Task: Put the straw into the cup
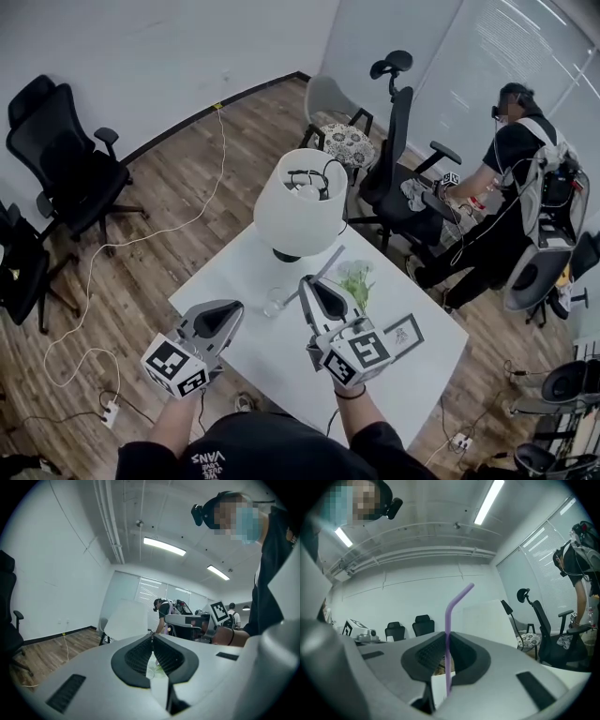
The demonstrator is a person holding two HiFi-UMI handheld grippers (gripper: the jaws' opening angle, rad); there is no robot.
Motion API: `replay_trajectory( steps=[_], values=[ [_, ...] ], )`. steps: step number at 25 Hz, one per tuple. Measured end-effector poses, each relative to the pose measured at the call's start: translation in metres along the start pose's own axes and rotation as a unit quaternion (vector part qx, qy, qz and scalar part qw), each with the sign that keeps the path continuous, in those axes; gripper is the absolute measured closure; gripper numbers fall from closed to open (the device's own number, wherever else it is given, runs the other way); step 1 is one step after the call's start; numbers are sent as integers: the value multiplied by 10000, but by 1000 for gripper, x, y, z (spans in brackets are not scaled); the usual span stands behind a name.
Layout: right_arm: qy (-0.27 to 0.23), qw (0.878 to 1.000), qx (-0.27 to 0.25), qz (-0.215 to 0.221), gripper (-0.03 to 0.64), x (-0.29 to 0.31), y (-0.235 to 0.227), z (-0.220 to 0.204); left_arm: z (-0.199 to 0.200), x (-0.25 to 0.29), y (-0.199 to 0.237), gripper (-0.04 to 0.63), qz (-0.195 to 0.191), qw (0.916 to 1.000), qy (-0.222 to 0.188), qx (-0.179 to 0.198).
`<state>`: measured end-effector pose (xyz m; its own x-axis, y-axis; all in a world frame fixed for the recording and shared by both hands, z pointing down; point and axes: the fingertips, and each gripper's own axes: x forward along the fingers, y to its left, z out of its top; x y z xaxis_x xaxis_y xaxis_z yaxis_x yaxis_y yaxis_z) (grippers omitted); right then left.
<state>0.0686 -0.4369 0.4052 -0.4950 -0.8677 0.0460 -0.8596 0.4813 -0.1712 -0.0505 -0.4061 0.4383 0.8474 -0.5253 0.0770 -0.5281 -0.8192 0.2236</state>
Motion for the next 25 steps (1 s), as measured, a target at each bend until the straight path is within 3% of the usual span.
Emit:
replay_trajectory(
  steps=[25],
  values=[
    [781,9956,507,72,580,34,-26,-102,-35,8,24,572,247,9988,159,-382]
  ],
)
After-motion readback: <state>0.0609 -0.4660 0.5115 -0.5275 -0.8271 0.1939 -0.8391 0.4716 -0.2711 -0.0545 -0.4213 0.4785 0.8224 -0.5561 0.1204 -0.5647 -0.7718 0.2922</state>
